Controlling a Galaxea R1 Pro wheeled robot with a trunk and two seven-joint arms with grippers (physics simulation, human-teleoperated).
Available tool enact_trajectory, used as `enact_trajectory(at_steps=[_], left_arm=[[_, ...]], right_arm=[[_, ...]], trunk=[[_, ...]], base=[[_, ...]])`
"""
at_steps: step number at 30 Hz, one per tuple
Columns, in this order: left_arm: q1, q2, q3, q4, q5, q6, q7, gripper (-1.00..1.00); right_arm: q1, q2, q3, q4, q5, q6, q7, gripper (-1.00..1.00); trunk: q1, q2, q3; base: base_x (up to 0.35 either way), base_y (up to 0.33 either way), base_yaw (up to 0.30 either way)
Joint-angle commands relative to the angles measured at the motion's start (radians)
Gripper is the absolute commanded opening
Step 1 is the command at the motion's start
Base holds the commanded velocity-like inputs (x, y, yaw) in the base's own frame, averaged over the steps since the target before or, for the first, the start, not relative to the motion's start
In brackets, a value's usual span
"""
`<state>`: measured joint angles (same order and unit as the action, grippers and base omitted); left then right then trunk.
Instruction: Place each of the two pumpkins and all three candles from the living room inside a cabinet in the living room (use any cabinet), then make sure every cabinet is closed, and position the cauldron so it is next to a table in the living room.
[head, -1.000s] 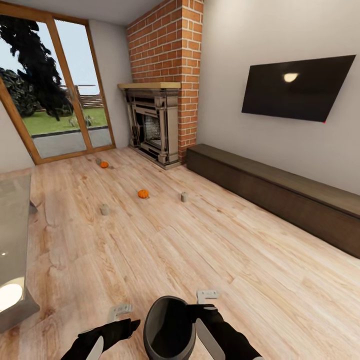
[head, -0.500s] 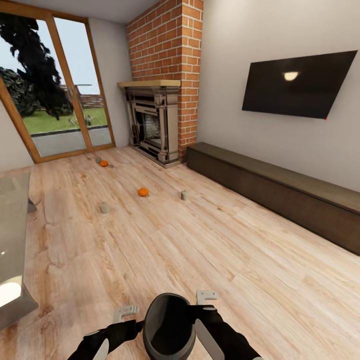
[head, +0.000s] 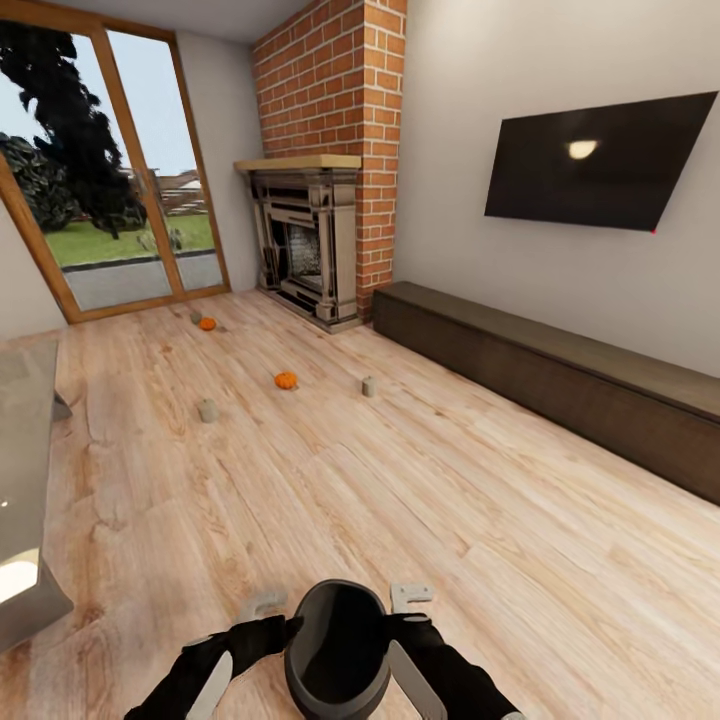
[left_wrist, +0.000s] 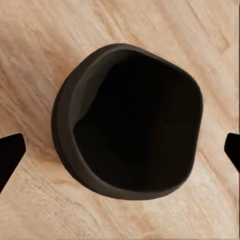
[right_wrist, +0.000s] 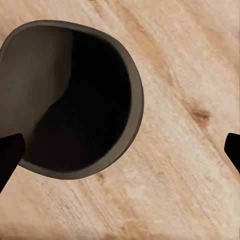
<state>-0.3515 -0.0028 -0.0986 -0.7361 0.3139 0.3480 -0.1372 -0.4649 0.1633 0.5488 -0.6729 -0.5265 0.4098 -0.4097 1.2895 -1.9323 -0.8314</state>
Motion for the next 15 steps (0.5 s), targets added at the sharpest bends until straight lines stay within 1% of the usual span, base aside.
enact_trajectory(at_steps=[1,2,5,8,10,15], left_arm=[[-0.017,-0.005,-0.001,-0.001,0.005,0.022,0.000,1.00],[-0.034,-0.008,-0.002,-0.001,0.004,0.053,0.001,1.00],[-0.046,-0.008,-0.003,0.000,0.005,0.082,0.003,1.00],[-0.050,-0.005,-0.001,0.002,0.007,0.088,0.004,1.00],[-0.051,0.003,0.003,0.015,0.007,0.086,0.005,1.00],[-0.053,0.013,0.005,0.020,0.007,0.085,0.005,1.00]], right_arm=[[-0.001,0.000,0.005,-0.005,-0.009,0.006,-0.011,1.00],[-0.001,0.000,0.005,-0.008,-0.009,0.021,-0.021,1.00],[-0.002,0.001,0.002,-0.011,-0.012,0.038,-0.030,1.00],[-0.004,0.001,-0.001,-0.012,-0.016,0.043,-0.029,1.00],[-0.008,0.001,-0.002,-0.010,-0.016,0.040,-0.028,1.00],[-0.009,0.001,-0.003,-0.010,-0.015,0.034,-0.026,1.00]], trunk=[[0.004,-0.008,-0.004],[0.008,-0.015,-0.007],[0.019,-0.036,-0.017],[0.031,-0.057,-0.026],[0.038,-0.071,-0.032],[0.057,-0.106,-0.048]], base=[[0.000,0.000,0.000],[0.000,0.000,0.000],[0.000,0.000,0.000],[0.000,0.000,0.000],[0.000,0.000,0.000],[0.000,0.000,0.000]])
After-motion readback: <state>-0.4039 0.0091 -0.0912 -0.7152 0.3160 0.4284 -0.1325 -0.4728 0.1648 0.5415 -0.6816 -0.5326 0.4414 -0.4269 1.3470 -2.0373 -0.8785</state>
